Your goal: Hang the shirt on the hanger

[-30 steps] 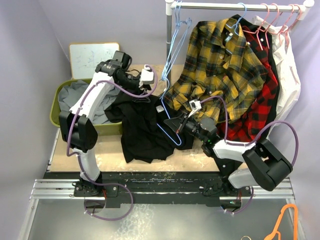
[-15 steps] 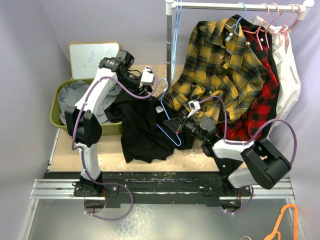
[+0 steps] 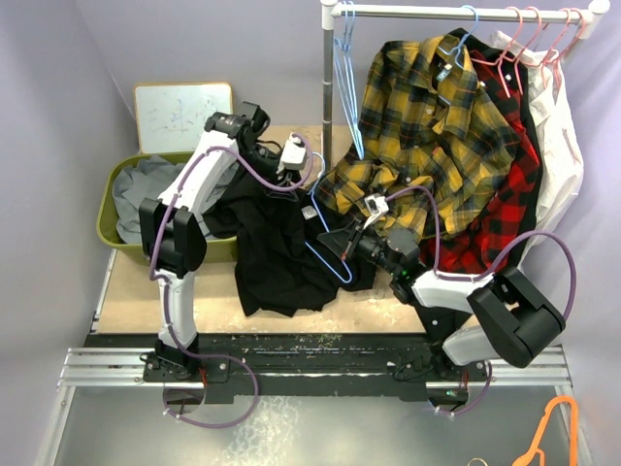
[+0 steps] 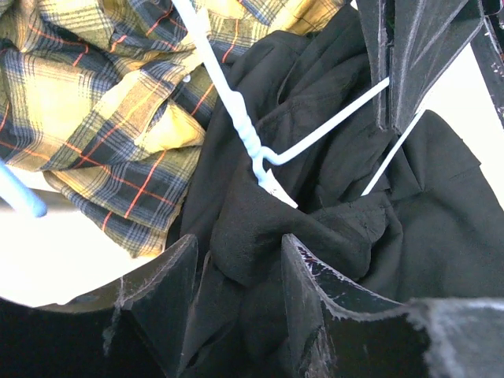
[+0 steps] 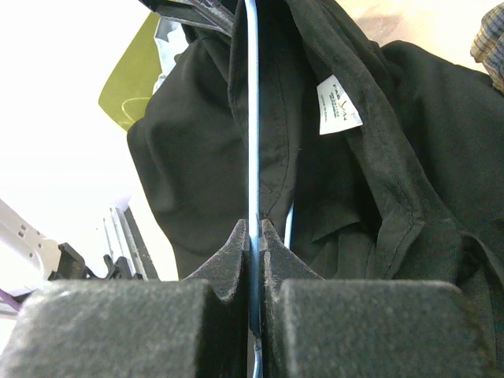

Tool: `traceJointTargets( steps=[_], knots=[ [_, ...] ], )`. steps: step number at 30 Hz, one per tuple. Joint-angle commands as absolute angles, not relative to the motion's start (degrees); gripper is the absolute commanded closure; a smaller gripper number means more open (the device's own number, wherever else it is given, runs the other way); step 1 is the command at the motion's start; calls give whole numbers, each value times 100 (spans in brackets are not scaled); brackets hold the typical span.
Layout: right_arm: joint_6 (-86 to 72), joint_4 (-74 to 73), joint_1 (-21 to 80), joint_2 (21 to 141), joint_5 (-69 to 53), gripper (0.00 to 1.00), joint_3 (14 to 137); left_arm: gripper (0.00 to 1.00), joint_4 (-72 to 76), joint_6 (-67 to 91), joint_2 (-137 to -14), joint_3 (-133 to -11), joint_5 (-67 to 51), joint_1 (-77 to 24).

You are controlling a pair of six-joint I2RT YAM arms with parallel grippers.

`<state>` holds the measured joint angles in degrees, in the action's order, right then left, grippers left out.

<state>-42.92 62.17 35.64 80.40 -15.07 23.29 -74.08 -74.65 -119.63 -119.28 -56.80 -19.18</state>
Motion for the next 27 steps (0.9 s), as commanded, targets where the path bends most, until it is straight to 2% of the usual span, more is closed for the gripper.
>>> traceJointTargets(
  steps=[1,4,10,12,16,17,18,27],
  knots=[
    [-4148,6443,3577,7941,-1617,100,2598,51,-7517,-7650,-11978,-12189,-5964,-2034],
    [-4139,6447,3575,7938,-1617,100,2608,57,-7602,-7715,-12002,-12118,-6050,-2100],
    [-4127,6426,3577,7898,-1589,100,2610,57,-7728,-7782,-12000,-12049,-6149,-2163],
    [-4122,6420,3577,7873,-1560,100,2603,61,-7819,-7853,-12000,-12049,-6161,-2171],
    [-4097,6408,3577,7841,-1535,100,2600,83,-7994,-8020,-12017,-12041,-6193,-2189],
    [-4094,6407,3577,7840,-1532,100,2597,94,-8061,-8104,-12018,-12044,-6208,-2201],
    [-4087,6414,3577,7840,-1530,100,2593,100,-8109,-8137,-12008,-12052,-6205,-2225],
    [-4015,6213,3577,7443,-1463,100,2584,100,-7909,-7862,-11379,-11981,-6463,-2242]
  ],
)
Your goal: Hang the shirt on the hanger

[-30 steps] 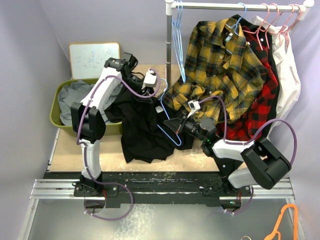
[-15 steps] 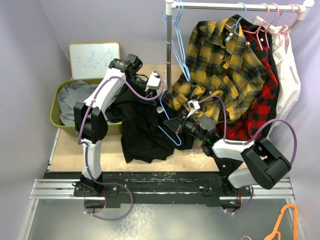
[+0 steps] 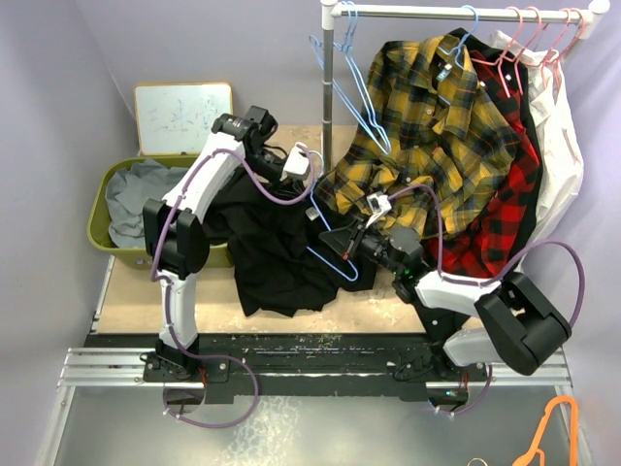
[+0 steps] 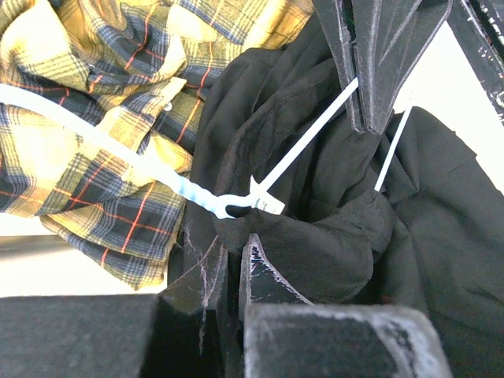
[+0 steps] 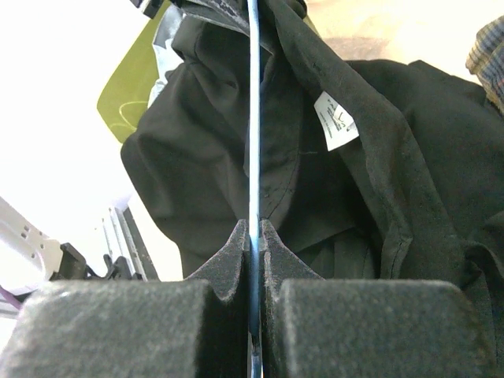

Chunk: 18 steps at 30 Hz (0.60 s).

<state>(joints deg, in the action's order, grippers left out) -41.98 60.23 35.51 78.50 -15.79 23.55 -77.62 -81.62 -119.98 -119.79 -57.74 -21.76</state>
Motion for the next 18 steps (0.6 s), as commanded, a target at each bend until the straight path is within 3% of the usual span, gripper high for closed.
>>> traceJointTargets(
  steps=[1,11,18],
  knots=[
    [-3978,6115,3575,7339,-1425,100,2585,100,-7765,-7768,-11246,-11865,-6501,-2246],
    [-3651,5523,3576,6616,-1258,100,2688,100,-8133,-7579,-11172,-11916,-6153,-2515],
    [-3683,5569,3573,6574,-1324,100,2673,74,-8180,-7412,-11308,-12080,-6098,-2602]
  ],
)
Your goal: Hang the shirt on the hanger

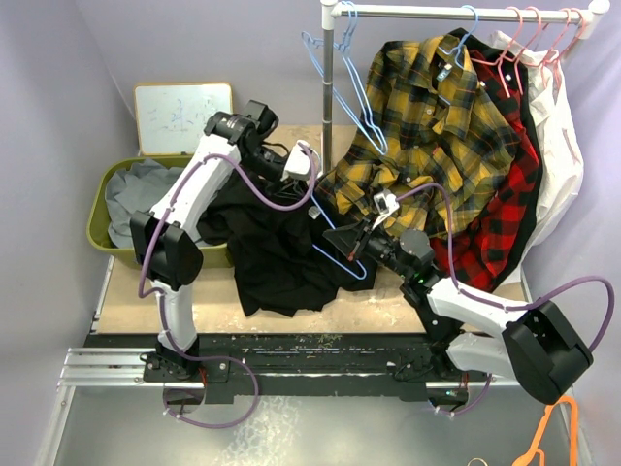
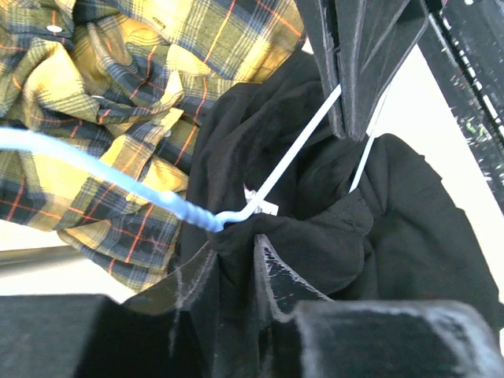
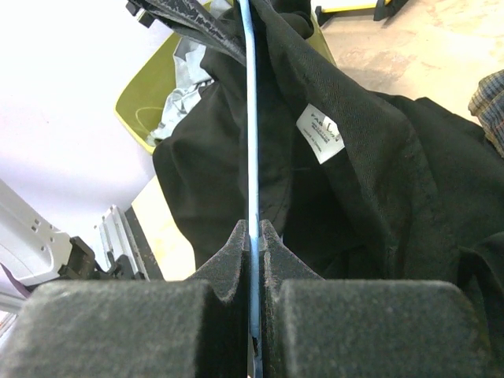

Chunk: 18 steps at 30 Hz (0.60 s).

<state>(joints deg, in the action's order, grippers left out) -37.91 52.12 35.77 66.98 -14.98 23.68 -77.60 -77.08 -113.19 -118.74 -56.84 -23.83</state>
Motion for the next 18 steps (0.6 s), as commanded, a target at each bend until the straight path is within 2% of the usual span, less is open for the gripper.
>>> traceJointTargets(
  steps=[1,3,4,5,13,18],
  knots=[
    [-3695,5588,3577,6573,-1339,100,2672,72,-8148,-7387,-11300,-12065,-6073,-2632],
    [-3704,5594,3570,6570,-1352,100,2664,72,-8118,-7373,-11294,-12040,-6019,-2701],
    [-3702,5605,3574,6566,-1352,100,2659,81,-8113,-7369,-11301,-12031,-5973,-2739],
    [-3700,5600,3573,6565,-1352,100,2659,99,-8078,-7306,-11309,-12036,-5907,-2790],
    [-3799,5648,3577,6500,-1481,100,2661,100,-7632,-6833,-10937,-11897,-5955,-2873],
    [-3693,5148,3577,6213,-1571,100,2955,100,-8288,-6751,-10853,-12668,-5616,-3107]
  ],
)
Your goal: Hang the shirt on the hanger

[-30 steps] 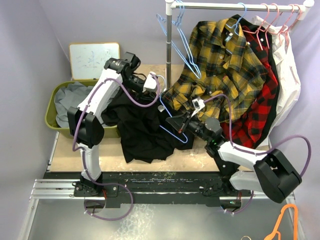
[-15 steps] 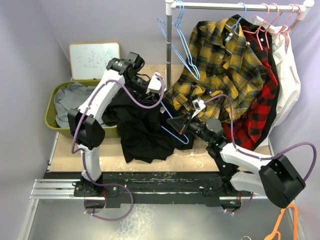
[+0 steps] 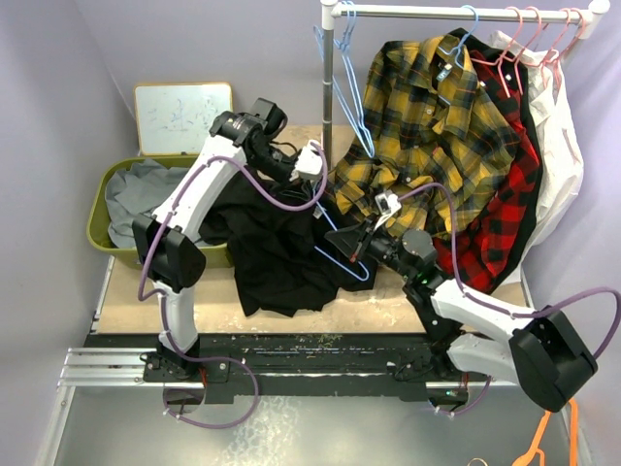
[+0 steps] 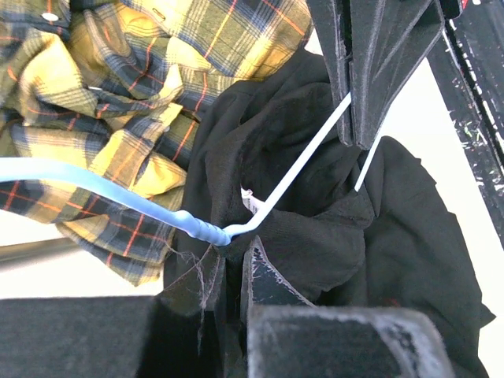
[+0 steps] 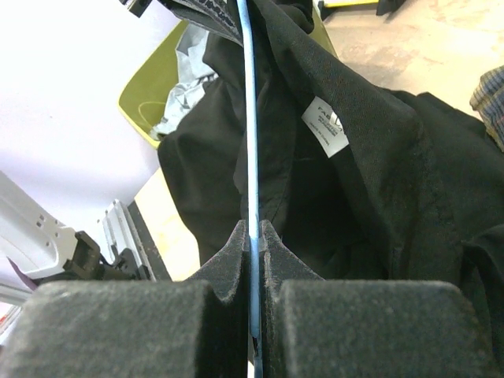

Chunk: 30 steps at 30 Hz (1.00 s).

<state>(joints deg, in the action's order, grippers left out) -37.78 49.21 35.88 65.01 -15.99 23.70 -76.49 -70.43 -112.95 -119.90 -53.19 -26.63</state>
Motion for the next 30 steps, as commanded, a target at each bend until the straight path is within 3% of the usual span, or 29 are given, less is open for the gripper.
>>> traceJointTargets(
  steps=[1,8,11,16,18,25,30],
  knots=[
    [-3669,5072,3575,6180,-1603,100,3004,100,-8397,-6731,-10837,-12825,-5540,-3129],
    [-3625,4893,3577,6029,-1717,97,3161,100,-8764,-6580,-10554,-13106,-4864,-3135],
    [-3541,4643,3568,5888,-1662,60,3209,100,-8643,-6405,-10355,-12909,-4506,-3128],
    [-3133,3622,3564,5088,-957,10,3204,100,-8182,-5822,-10067,-12708,-3695,-3120],
    [-2984,3145,3568,4569,-567,1,3171,100,-8163,-5701,-9968,-12740,-3597,-3120],
    [-2732,1045,3568,2775,4,1,3151,100,-7670,-4917,-9795,-12904,-3146,-3116],
    [-3224,461,3574,2350,-599,13,2743,100,-7459,-4512,-9698,-13066,-2935,-3120]
  ],
)
